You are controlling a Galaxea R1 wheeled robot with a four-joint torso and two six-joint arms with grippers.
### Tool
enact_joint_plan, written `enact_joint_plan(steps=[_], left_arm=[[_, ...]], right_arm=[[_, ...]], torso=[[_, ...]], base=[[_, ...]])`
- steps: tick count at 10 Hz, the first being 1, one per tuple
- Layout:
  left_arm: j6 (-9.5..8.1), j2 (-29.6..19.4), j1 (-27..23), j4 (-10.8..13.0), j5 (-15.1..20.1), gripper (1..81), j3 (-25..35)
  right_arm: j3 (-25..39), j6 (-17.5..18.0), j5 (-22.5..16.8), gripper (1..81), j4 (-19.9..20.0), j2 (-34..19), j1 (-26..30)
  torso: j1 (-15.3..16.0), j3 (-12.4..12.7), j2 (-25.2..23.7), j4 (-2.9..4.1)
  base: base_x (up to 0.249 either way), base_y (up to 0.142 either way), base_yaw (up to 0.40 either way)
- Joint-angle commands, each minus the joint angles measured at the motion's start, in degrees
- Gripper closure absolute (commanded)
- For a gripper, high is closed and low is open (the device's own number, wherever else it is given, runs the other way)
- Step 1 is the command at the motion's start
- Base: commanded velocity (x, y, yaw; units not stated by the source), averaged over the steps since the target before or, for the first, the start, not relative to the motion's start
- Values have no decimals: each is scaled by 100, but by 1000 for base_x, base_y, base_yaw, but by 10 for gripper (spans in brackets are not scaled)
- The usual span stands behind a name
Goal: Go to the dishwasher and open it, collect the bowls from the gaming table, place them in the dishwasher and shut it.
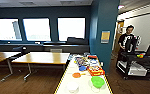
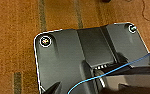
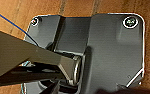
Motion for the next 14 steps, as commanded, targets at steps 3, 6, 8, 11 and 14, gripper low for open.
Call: enact_joint_plan(steps=[3, 6, 8, 11, 14], left_arm=[[11, -51, -337, -25, 256, 10, 1], [-7, -33, -337, -16, 256, 10, 1], [-7, -42, -337, -16, 247, 10, -16], [2, -15, -337, -16, 239, 10, -34], [2, -15, -337, -16, 212, 10, -43]], right_arm=[[27, -11, -244, 10, -40, 8, 307], [27, -11, -244, 10, -40, 8, 307], [18, -11, -244, 10, -40, 8, 307], [18, -2, -253, 10, -40, 60, 298], [10, -2, -253, 10, -31, 60, 307]], torso=[[0, 0, 0, 0], [0, 0, 0, 0], [0, 0, 0, 0], [0, 0, 0, 0], [0, 0, 0, 0]], base=[[0, 0, -212], [0, 0, 0], [0, 0, 0], [0, 0, 0], [0, 0, 0]])
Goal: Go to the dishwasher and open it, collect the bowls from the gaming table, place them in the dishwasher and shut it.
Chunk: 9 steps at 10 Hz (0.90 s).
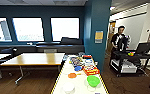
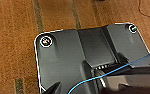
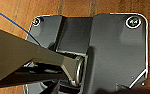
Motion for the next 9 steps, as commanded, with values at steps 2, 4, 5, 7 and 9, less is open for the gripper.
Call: enact_joint_plan(steps=[2, 4, 5, 7, 9], left_arm=[[4, -22, -351, -15, 223, 10, -18], [-5, -22, -343, -23, 223, 10, -10], [-5, -22, -343, -23, 224, 10, -10], [-5, -22, -343, -15, 241, 10, -10], [-5, -22, -343, -15, 241, 10, -18]], right_arm=[[10, -4, -253, 10, -31, 13, 307], [10, -4, -253, 10, -40, 13, 307], [10, -4, -253, 10, -40, 13, 307], [1, -4, -253, 10, -40, 13, 307], [1, -4, -253, 10, -40, 13, 298]], torso=[[0, 0, 0, 0], [0, 0, 0, 0], [0, 0, 0, 0], [-2, 0, -2, 0], [0, 0, 0, 0]], base=[[0, 0, 0], [0, 116, 0], [0, 119, 0], [0, 121, 0], [0, 121, 0]])
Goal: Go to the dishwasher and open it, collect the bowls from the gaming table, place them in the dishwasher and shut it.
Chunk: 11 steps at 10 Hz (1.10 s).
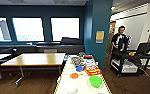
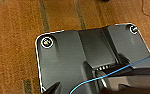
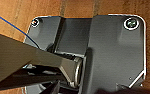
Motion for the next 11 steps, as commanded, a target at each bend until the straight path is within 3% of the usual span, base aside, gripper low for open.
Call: enact_joint_plan(steps=[1, 8, 11], left_arm=[[-2, -18, -338, -15, 247, 10, 16], [-3, -18, -330, -15, 247, 10, 24], [-2, -18, -330, -15, 247, 10, 16]], right_arm=[[35, -4, -260, 10, -40, -43, 273], [43, -4, -260, 10, -40, -35, 281], [35, -4, -260, 10, -40, -35, 281]], torso=[[0, 0, 0, 0], [0, 0, 0, 0], [0, 0, 0, 0]], base=[[0, 108, 0], [0, 76, 0], [0, 0, 0]])
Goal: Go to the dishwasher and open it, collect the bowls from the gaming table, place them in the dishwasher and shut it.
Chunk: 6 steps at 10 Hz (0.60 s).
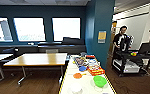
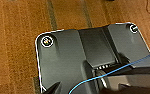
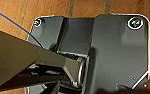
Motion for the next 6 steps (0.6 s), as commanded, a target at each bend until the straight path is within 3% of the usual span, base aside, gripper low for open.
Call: enact_joint_plan(steps=[1, 6], left_arm=[[-1, -33, -341, -15, 242, 10, 16], [-10, -24, -341, -6, 233, 10, 24]], right_arm=[[13, -7, -253, 10, -38, -31, 295], [4, -7, -253, 10, -20, -22, 295]], torso=[[0, 0, 0, 0], [0, 0, 0, 0]], base=[[0, 0, 0], [14, 0, 0]])
